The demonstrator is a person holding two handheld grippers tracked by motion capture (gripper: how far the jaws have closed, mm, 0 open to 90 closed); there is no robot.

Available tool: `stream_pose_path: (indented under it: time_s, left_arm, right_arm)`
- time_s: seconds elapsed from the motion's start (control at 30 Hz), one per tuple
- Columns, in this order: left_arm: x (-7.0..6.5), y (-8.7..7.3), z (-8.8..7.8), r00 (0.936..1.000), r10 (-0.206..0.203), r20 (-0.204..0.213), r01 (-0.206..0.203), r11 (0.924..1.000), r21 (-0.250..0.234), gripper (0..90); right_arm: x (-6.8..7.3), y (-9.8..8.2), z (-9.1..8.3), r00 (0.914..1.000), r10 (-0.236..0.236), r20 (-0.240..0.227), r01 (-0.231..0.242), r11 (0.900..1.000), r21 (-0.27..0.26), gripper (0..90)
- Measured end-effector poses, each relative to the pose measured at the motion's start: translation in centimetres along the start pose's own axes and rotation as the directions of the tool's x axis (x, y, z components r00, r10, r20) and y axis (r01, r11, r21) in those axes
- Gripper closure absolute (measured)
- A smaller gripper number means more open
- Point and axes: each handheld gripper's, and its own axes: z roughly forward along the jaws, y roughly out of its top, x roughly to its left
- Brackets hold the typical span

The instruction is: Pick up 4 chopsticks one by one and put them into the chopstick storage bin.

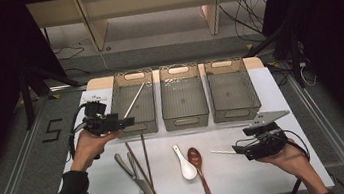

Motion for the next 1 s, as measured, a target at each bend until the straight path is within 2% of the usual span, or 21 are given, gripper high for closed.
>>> stream_pose_path:
  time_s: [0.1, 0.2, 0.3, 0.37, 0.47, 0.53, 0.73, 1.0]
  left_arm:
    - [-0.8, -1.3, -0.2, 0.9995, 0.022, 0.025, -0.021, 0.9995, -0.025, 20.8]
    - [-1.5, -2.3, -0.1, 0.998, 0.047, 0.042, -0.046, 0.9987, -0.021, 19.8]
    - [-2.4, -3.0, 0.0, 0.996, 0.062, 0.063, -0.059, 0.9969, -0.051, 19.5]
    - [-2.9, -3.4, 0.2, 0.9942, 0.084, 0.067, -0.08, 0.9954, -0.052, 18.9]
    - [-3.5, -4.0, 0.5, 0.9913, 0.1, 0.086, -0.096, 0.9943, -0.046, 18.0]
    - [-3.9, -4.5, 0.6, 0.9892, 0.117, 0.089, -0.113, 0.9927, -0.04, 17.2]
    - [-4.3, -6.1, 0.5, 0.9867, 0.123, 0.107, -0.116, 0.9908, -0.071, 16.5]
    - [-4.3, -7.8, 0.1, 0.987, 0.121, 0.106, -0.109, 0.9872, -0.117, 16.2]
  right_arm:
    - [-0.8, 0.0, 0.0, 0.9999, -0.006, 0.01, 0.005, 0.999, 0.05, 29.1]
    - [-1.6, 0.0, 0.0, 0.9996, -0.01, 0.025, 0.008, 0.995, 0.097, 30.2]
    - [-2.2, -0.1, 0.1, 0.9987, -0.018, 0.047, 0.012, 0.991, 0.137, 31.7]
    - [-2.6, -0.1, 0.1, 0.9982, -0.025, 0.055, 0.016, 0.986, 0.166, 33.6]
    - [-3.1, -0.3, 0.3, 0.9985, -0.033, 0.043, 0.022, 0.976, 0.216, 34.9]
    - [-3.2, -0.5, 0.5, 0.9985, -0.041, 0.035, 0.031, 0.967, 0.254, 37.1]
    - [-3.4, -1.1, 1.6, 0.9972, -0.065, 0.037, 0.047, 0.927, 0.373, 43.2]
    - [-3.5, -1.5, 2.4, 0.9958, -0.089, 0.021, 0.07, 0.888, 0.454, 54.7]
